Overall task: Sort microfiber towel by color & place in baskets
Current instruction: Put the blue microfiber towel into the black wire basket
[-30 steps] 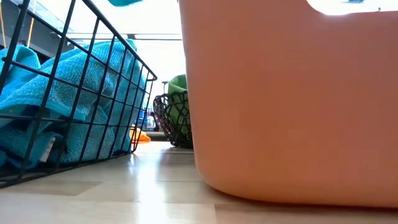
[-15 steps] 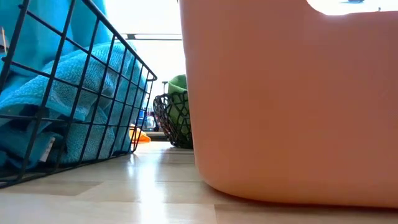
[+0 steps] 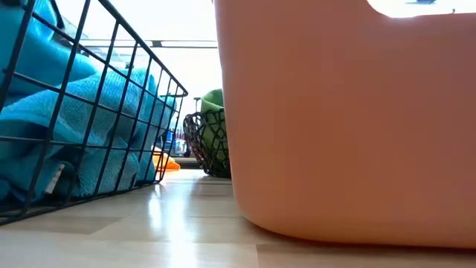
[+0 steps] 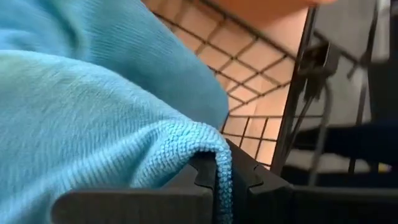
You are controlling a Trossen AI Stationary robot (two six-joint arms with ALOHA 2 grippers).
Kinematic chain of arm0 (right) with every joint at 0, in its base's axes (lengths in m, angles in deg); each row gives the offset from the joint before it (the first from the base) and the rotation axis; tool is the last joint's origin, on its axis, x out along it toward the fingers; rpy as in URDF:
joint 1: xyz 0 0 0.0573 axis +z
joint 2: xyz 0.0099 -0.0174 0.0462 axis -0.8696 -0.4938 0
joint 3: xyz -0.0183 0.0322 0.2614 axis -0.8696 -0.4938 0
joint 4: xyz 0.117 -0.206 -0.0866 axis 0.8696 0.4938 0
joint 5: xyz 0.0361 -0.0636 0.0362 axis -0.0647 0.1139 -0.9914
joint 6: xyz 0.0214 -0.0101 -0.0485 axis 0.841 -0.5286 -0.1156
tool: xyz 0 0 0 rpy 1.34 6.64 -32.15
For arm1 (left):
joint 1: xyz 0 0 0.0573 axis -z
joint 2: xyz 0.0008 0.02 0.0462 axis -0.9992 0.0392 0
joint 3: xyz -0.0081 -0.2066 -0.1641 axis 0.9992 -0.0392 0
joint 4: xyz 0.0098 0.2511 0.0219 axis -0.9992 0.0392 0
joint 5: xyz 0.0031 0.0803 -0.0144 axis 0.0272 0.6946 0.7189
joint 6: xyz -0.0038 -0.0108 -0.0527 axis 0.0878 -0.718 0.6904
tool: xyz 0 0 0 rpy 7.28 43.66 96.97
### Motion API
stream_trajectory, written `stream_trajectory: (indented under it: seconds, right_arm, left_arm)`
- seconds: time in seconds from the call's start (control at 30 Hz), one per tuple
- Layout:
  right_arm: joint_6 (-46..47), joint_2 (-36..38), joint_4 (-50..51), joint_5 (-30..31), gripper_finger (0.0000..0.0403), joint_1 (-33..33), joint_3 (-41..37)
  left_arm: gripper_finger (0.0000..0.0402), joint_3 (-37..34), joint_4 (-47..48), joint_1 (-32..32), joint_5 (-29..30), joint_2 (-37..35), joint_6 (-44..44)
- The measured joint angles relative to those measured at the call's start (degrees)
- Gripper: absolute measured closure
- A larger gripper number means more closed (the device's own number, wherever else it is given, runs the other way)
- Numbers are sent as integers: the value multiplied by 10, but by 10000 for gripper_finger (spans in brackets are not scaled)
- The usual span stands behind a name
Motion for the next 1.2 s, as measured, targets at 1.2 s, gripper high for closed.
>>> stream_trajectory:
  seconds: [1.2]
  right_arm:
    - [-6, 0, -28, 9, 96, 0, 0]
  left_arm:
    - [279, -13, -27, -120, -306, 117, -104]
